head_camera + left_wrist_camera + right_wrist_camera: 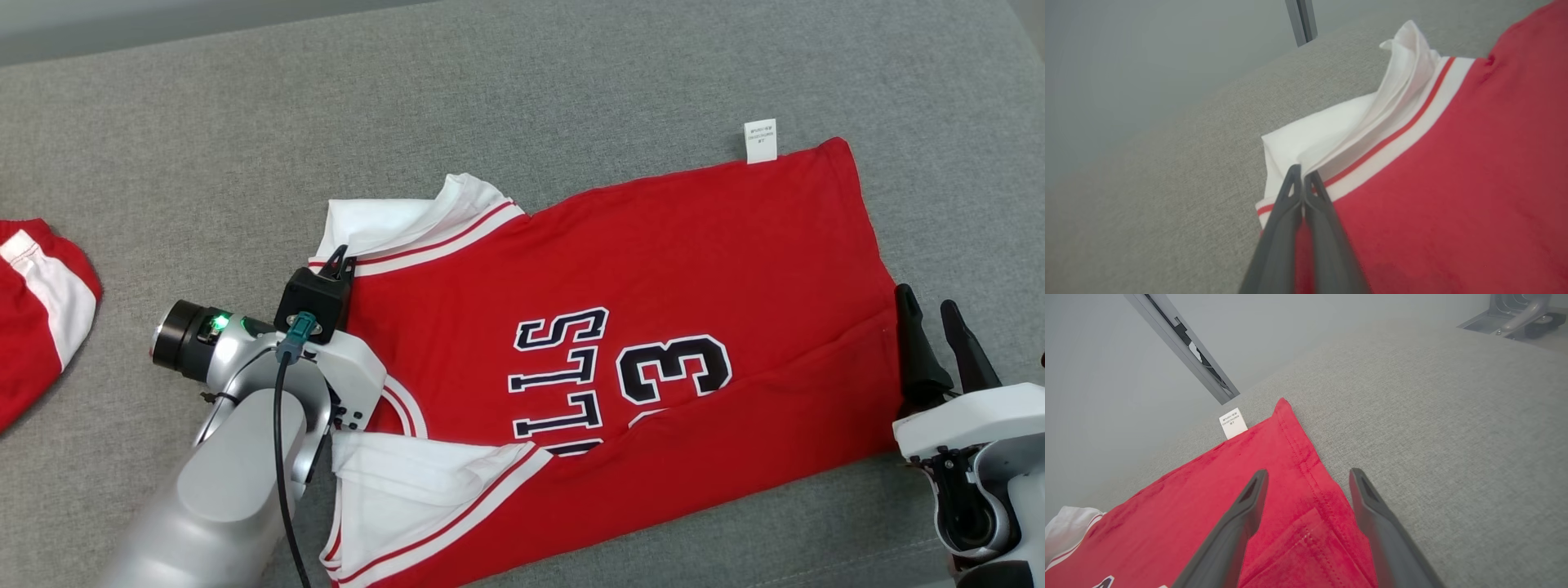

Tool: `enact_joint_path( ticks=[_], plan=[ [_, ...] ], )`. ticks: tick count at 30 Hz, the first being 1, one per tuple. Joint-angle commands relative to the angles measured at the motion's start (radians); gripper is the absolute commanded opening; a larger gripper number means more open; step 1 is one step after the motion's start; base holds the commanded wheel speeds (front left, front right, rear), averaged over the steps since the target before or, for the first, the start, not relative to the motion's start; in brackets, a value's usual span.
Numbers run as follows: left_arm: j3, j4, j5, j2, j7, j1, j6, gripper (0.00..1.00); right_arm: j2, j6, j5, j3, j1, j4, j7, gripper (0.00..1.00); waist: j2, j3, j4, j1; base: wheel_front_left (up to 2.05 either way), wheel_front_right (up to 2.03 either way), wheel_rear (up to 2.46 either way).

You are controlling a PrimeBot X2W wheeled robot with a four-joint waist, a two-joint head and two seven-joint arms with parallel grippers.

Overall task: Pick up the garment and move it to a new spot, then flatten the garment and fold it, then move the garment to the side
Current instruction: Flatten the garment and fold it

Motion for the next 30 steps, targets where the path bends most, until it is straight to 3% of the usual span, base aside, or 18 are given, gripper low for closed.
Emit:
enact_joint_path(
  ticks=[1, 9, 14, 20, 24, 30],
  plan=[
    [-0.001, 0.005, 0.005, 0.001, -0.004, -0.017, -0.005, 0.0, -0.006, 0.0, 0.004, -0.001, -0.006, 0.003, -0.005, 1.0, 0.0, 0.0, 0.001, 0.0, 0.0, 0.0, 0.0],
    [0.005, -0.005, -0.016, -0.015, -0.031, -0.02, -0.01, 0.0, -0.032, 0.0, -0.003, 0.006, -0.029, 0.002, -0.02, 1.0, 0.0, -0.009, 0.024, 0.0, 0.0, 0.0, 0.0],
    [0.001, -0.05, -0.027, -0.031, -0.042, -0.004, -0.017, 0.0, -0.094, 0.0, -0.031, 0.012, -0.106, 0.022, 0.006, 1.0, 0.0, -0.009, 0.07, 0.0, 0.0, 0.0, 0.0],
    [-0.026, -0.11, -0.031, -0.051, -0.031, 0.004, -0.04, 0.0, -0.179, 0.0, -0.053, 0.019, -0.261, 0.149, 0.094, 1.0, 0.0, 0.009, 0.133, 0.0, 0.0, 0.0, 0.0],
    [-0.044, -0.149, -0.023, -0.059, -0.024, -0.008, -0.045, 0.0, -0.26, 0.0, -0.122, 0.084, -0.347, 0.249, 0.137, 1.0, 0.0, 0.028, 0.174, 0.0, 0.0, 0.0, 0.0],
    [-0.057, -0.187, -0.023, -0.068, -0.022, -0.016, -0.046, 0.0, -0.328, 0.0, -0.094, 0.171, -0.427, 0.344, 0.184, 1.0, 0.0, 0.058, 0.22, 0.0, 0.0, 0.0, 0.0]
  ],
)
